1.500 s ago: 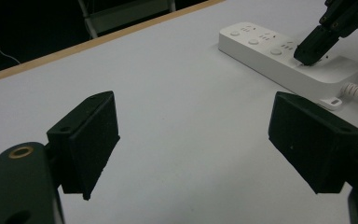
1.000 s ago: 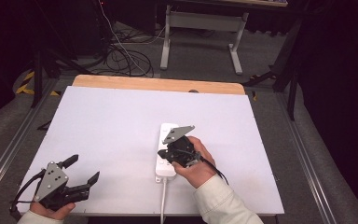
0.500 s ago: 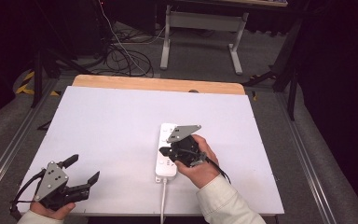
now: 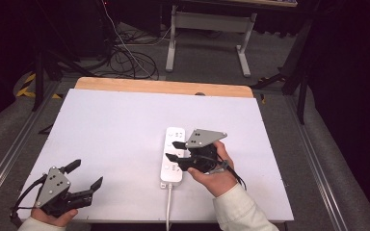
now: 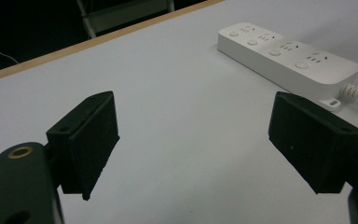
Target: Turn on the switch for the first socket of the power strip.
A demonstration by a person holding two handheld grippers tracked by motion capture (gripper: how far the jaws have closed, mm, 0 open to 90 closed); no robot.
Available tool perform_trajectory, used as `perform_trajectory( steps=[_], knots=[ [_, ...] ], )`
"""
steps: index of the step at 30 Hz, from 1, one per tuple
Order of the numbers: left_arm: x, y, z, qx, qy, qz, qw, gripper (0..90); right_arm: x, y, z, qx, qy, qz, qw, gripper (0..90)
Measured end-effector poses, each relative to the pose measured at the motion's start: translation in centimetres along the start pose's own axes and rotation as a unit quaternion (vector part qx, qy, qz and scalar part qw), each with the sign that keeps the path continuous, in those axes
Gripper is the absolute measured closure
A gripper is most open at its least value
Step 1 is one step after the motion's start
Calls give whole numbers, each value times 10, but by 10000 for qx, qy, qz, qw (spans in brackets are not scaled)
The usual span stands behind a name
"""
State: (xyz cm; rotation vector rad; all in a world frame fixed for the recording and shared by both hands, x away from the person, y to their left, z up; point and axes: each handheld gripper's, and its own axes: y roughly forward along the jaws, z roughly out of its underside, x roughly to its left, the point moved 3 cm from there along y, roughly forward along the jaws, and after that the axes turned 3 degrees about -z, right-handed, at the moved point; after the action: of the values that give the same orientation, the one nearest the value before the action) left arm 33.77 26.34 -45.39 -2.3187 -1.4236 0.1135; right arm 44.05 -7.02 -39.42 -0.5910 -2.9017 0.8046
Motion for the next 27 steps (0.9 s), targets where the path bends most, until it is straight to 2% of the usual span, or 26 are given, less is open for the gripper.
perform_trajectory(
  steps=[3, 4, 7, 11, 13, 15, 19, 22, 27],
  knots=[
    [0, 0, 0, 3, 8, -6, 10000, 166, 0, -8, 1, -219, -105, -4, 9997, 476],
    [0, 0, 0, 5, 10, -6, 10000, 166, -1, -10, 2, -189, -92, 8, 9998, 472],
    [0, 0, 0, 2, 38, -17, 10000, 166, -1, -18, 4, -309, -56, 18, 9995, 420],
    [0, 0, 0, 1, 35, -19, 10000, 166, 0, -29, 7, -461, -23, 33, 9989, 398],
    [0, 0, 0, 12, 37, -26, 10000, 166, 0, -34, 9, -435, 23, -11, 9991, 432],
    [0, 0, 0, 9, 35, -26, 10000, 166, 0, -38, 14, -312, 273, -71, 9991, 401],
    [0, 0, 0, 8, 36, -30, 10000, 166, -1, -48, 21, -401, 214, 40, 9990, 370],
    [-1, 0, 0, 5, 23, -24, 10000, 166, -4, -55, 28, -514, 308, 152, 9981, 290],
    [-1, 0, 0, -4, -19, -2, 10000, 164, -9, -66, 40, -689, 430, 291, 9963, 212]
  ],
)
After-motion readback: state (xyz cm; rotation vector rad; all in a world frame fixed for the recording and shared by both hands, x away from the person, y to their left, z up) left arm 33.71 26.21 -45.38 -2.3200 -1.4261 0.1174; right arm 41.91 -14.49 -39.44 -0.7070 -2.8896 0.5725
